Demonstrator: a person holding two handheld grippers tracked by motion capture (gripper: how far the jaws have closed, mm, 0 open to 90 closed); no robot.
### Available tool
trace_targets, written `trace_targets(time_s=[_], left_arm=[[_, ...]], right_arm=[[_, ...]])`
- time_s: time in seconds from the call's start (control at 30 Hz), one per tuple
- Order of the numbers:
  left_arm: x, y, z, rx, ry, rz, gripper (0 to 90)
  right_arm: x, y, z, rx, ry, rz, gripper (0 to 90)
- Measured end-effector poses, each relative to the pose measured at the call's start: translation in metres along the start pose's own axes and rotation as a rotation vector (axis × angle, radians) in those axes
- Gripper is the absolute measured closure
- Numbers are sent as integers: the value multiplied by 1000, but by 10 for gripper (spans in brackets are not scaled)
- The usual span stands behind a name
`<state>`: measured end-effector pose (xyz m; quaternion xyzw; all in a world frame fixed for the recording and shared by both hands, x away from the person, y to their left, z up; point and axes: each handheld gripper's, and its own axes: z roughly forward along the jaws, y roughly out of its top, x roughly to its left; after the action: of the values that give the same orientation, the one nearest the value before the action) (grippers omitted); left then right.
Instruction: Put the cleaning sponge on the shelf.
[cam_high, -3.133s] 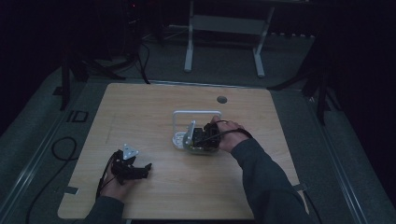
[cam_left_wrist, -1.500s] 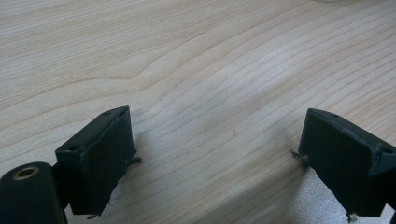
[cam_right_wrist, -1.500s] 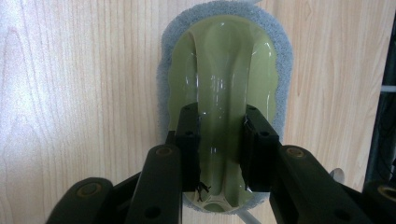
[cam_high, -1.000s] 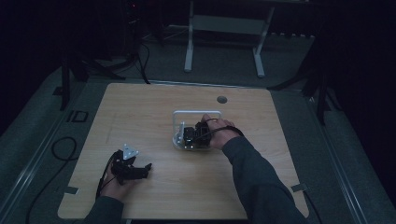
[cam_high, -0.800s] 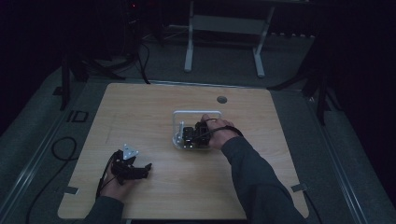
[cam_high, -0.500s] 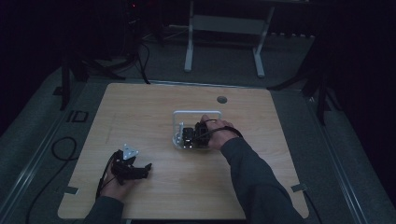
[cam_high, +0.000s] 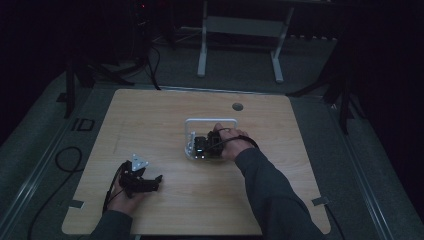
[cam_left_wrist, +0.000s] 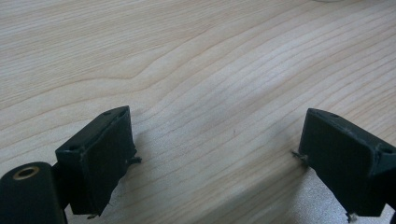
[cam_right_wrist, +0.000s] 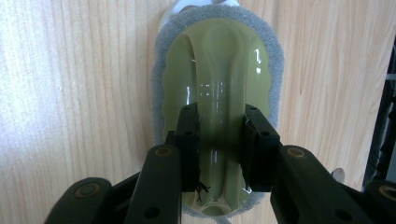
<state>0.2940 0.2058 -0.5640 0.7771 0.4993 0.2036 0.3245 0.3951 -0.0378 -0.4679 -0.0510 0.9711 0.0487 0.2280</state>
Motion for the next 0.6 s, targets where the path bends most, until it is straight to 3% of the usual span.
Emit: trace_targets(time_s=[0.6], left_arm=[[0,0,0,1,-2,3,103]], right_arm=[[-4,-1,7,-4,-48,25,714]])
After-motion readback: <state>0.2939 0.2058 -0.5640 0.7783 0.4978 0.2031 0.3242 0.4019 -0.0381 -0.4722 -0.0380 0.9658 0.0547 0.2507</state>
